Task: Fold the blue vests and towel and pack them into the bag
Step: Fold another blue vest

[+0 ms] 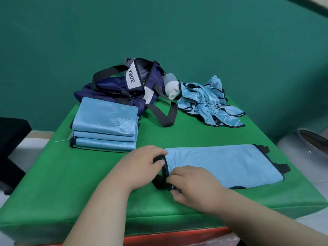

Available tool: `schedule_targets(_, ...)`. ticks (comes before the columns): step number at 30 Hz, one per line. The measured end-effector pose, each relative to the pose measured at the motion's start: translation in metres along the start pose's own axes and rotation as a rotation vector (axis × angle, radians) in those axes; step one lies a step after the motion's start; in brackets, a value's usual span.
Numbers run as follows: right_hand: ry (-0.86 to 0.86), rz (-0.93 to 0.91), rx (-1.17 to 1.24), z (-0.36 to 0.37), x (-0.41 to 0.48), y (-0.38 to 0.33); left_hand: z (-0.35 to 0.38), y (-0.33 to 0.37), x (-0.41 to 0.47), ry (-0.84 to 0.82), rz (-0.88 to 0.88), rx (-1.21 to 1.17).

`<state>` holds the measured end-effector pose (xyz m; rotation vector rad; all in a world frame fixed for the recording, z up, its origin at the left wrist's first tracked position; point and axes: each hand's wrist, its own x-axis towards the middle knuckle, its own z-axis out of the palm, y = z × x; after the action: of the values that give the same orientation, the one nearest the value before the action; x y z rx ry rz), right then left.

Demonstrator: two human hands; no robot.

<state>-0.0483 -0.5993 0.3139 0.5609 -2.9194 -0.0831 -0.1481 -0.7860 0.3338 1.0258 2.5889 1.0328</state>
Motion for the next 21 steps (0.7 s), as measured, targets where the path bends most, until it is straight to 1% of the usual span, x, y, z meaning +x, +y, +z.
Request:
schedule_targets(3, 0.061, 0.073, 0.060, 0.000, 0.000, -0.003, -0.002, -0.002, -0.001, 0.013, -0.001, -0.024)
schedule_targets(5, 0.121, 0.180, 0.170, -0.002, -0.001, -0.003, -0.003, -0.003, -0.002, 0.004, 0.023, -0.018)
schedule_targets(9, 0.094, 0.430, 0.412, -0.019, -0.006, -0.004, -0.004, -0.001, -0.005, -0.114, 0.078, -0.021)
schedule_targets(11, 0.129, 0.475, 0.502, -0.031, -0.010, -0.004, -0.004, 0.001, -0.005, -0.150, 0.106, -0.014)
schedule_targets(13, 0.182, 0.497, 0.544, -0.044, -0.013, -0.002, -0.005, 0.005, -0.007, -0.153, 0.124, -0.054)
schedule_targets(16, 0.221, 0.555, 0.610, -0.057, -0.021, 0.009, -0.007, 0.010, -0.009, -0.150, 0.090, -0.174)
schedule_targets(21, 0.332, 0.663, 0.848, -0.074, -0.032, 0.025, 0.003, 0.009, -0.006, -0.184, 0.064, -0.243)
